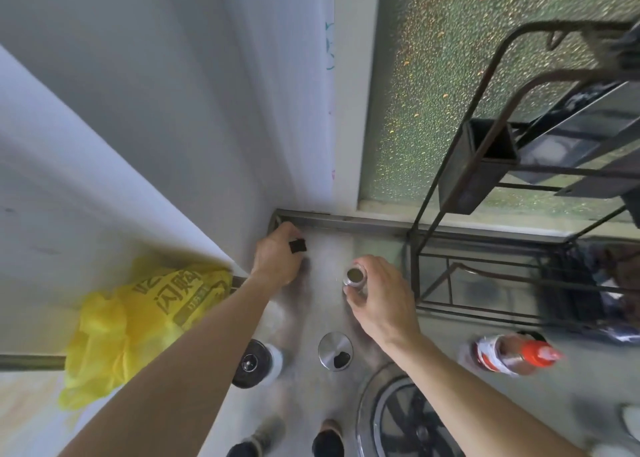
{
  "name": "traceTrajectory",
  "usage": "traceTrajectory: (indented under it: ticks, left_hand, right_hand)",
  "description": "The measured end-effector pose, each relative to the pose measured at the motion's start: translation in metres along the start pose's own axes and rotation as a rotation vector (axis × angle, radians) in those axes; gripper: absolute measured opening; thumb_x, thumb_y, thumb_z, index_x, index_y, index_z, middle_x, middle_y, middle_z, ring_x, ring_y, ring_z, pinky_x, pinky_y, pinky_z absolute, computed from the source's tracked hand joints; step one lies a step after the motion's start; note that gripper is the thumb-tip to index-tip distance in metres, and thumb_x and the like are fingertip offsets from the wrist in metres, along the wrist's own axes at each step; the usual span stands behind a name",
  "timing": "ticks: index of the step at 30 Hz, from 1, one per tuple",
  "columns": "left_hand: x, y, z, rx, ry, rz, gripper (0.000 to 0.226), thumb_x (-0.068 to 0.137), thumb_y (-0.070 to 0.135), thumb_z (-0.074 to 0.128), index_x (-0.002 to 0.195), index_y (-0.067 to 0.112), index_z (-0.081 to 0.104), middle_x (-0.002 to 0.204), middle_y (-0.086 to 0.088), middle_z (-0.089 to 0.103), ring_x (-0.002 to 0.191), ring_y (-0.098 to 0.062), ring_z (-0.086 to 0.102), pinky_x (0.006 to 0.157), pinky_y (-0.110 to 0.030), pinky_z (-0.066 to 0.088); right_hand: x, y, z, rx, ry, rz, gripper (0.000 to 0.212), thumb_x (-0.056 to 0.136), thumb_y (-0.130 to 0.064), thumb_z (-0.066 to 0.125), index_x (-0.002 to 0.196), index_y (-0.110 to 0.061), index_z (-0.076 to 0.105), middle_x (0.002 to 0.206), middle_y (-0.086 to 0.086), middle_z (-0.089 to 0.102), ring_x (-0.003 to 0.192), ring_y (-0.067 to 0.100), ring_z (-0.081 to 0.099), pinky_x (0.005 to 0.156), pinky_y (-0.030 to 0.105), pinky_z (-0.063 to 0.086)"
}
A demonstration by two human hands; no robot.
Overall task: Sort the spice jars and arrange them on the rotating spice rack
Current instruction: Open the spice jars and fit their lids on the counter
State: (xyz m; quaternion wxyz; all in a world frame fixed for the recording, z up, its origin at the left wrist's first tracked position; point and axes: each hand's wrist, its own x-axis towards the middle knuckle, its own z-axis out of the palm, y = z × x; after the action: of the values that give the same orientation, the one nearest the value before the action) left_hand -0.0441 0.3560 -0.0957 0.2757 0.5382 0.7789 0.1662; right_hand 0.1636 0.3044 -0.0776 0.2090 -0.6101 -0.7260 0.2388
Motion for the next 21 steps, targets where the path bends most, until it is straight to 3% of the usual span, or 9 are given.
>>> traceTrajectory:
  ticks: [2,5,8,10,14,18,21]
  left_hand:
    - [-0.026,0.019,-0.015,-0.278,-0.001,-0.004,0.029,0.081,0.011,0.074,0.101,0.031,0.063,0.102,0.006,0.073,0.089,-0.013,0.07,0.065,-0.011,0.048]
    - [-0.074,0.057,-0.046,-0.622,-0.021,0.137,0.033,0.078,0.001,0.079,0.099,0.022,0.066,0.101,0.003,0.075,0.093,-0.012,0.072,0.087,-0.027,0.058]
    - [-0.121,0.09,-0.08,-0.799,-0.057,0.29,0.031,0.08,-0.007,0.077,0.104,0.01,0.065,0.108,-0.002,0.074,0.102,-0.018,0.071,0.092,-0.026,0.056]
    - [-0.147,0.108,-0.098,-0.836,-0.098,0.357,0.031,0.081,-0.009,0.076,0.106,0.004,0.063,0.111,-0.004,0.074,0.106,-0.02,0.071,0.094,-0.028,0.055]
    - [-0.183,0.133,-0.12,-0.808,-0.138,0.469,0.031,0.081,-0.003,0.078,0.106,0.008,0.065,0.114,-0.005,0.073,0.108,-0.025,0.07,0.099,-0.041,0.054]
    - [-0.21,0.156,-0.128,-0.678,-0.106,0.6,0.03,0.083,0.006,0.079,0.11,0.014,0.068,0.116,-0.001,0.071,0.111,-0.023,0.069,0.101,-0.039,0.053]
    - [-0.226,0.166,-0.13,-0.65,-0.111,0.654,0.033,0.086,-0.003,0.075,0.115,0.011,0.067,0.12,-0.002,0.069,0.114,-0.024,0.067,0.103,-0.041,0.052]
  right_hand:
    - [-0.007,-0.007,-0.015,0.064,0.014,-0.004,0.022,0.078,-0.024,0.073,0.092,-0.028,0.057,0.088,-0.015,0.055,0.081,0.009,0.055,0.067,0.019,0.038]
    - [-0.018,-0.02,-0.045,0.163,-0.019,-0.016,0.026,0.078,-0.029,0.073,0.1,-0.029,0.06,0.09,-0.012,0.056,0.077,0.004,0.055,0.068,0.012,0.04]
    - [-0.028,-0.036,-0.079,0.238,-0.077,-0.022,0.049,0.076,-0.038,0.067,0.124,-0.029,0.06,0.1,-0.008,0.058,0.087,0.007,0.061,0.081,0.028,0.054]
    - [-0.035,-0.048,-0.106,0.283,-0.091,-0.049,0.058,0.074,-0.044,0.064,0.131,-0.033,0.056,0.103,-0.01,0.06,0.092,0.008,0.064,0.085,0.034,0.056]
    - [-0.055,-0.069,-0.157,0.338,-0.055,-0.173,0.053,0.078,-0.028,0.074,0.125,-0.036,0.052,0.096,-0.009,0.068,0.088,0.01,0.068,0.081,0.034,0.057]
    - [-0.076,-0.083,-0.198,0.333,-0.021,-0.23,0.082,0.079,-0.027,0.077,0.147,-0.038,0.033,0.108,-0.015,0.068,0.097,0.003,0.067,0.089,0.029,0.056]
    - [-0.09,-0.089,-0.221,0.34,-0.001,-0.298,0.081,0.082,-0.023,0.076,0.147,-0.04,0.031,0.118,-0.014,0.065,0.104,0.003,0.065,0.093,0.03,0.054]
